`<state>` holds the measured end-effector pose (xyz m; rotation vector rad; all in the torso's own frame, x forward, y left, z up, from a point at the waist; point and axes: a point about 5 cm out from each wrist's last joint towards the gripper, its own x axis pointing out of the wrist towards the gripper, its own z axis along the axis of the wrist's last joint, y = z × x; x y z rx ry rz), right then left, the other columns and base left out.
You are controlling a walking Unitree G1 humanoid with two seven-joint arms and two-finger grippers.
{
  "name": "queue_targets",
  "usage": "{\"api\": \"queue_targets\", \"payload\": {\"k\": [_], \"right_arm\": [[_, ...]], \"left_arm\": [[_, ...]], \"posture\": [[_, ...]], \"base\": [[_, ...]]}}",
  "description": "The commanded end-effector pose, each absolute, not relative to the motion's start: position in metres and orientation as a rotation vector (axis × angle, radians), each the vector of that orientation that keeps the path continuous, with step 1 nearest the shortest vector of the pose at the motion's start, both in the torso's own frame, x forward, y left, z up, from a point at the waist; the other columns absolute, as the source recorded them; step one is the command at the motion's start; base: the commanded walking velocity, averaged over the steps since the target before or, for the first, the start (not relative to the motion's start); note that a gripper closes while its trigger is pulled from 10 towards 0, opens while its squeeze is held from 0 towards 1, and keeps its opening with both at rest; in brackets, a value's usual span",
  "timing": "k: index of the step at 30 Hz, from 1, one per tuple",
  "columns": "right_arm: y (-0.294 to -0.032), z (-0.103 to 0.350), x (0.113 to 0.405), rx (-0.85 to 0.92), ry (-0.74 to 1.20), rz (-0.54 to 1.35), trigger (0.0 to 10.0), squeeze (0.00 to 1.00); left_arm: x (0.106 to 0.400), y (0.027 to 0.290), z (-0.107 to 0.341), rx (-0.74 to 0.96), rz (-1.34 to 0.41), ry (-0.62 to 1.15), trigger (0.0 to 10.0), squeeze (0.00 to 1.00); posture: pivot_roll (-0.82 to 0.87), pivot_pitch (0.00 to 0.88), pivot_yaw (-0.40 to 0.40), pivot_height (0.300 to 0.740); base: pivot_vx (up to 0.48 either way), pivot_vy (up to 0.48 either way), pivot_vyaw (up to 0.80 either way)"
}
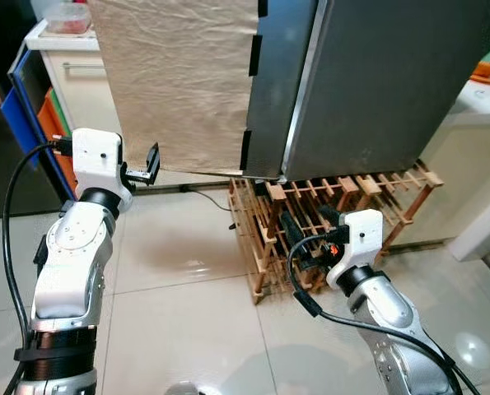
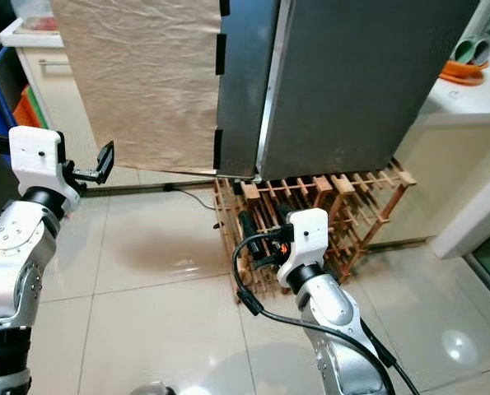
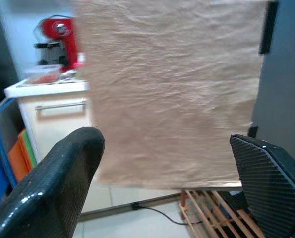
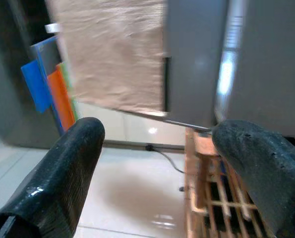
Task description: Restocking fridge
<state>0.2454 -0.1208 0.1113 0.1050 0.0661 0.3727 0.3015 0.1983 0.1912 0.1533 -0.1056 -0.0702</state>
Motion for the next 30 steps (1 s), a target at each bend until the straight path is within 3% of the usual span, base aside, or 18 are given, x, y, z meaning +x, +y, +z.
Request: {"api": "queue_targets", "payload": {"k": [1,7,16,30], "right_arm": [[-0.117,0.118,0.248,0.093,0.048,0.39,10.0,0.0],[-0.117,0.115,0.246,0.089,0.059,0.381,10.0,0.0],[-0.122,0.11,0.24,0.07,0.078,0.353,10.0,0.0],[-0.125,0.104,0.229,0.067,0.107,0.338,10.0,0.0]], "left_arm": [[0.298,0.202,0.191,0.149,-0.054,-0.096,10.0,0.0],[0.274,0.195,0.16,0.213,-0.157,0.007,10.0,0.0],[0.24,0.178,0.109,0.168,-0.213,0.153,10.0,0.0],[0.218,0.172,0.095,0.153,-0.201,0.193,10.0,0.0]], "posture": [[0.05,0.006,-0.047,0.74],[0.05,0.008,-0.037,0.74],[0.05,0.005,-0.039,0.74],[0.04,0.0,-0.06,0.74]], "base": [[0.345,0.0,0.8],[0.341,0.0,0.27],[0.326,0.0,0.0],[0.322,0.0,0.0]]}}
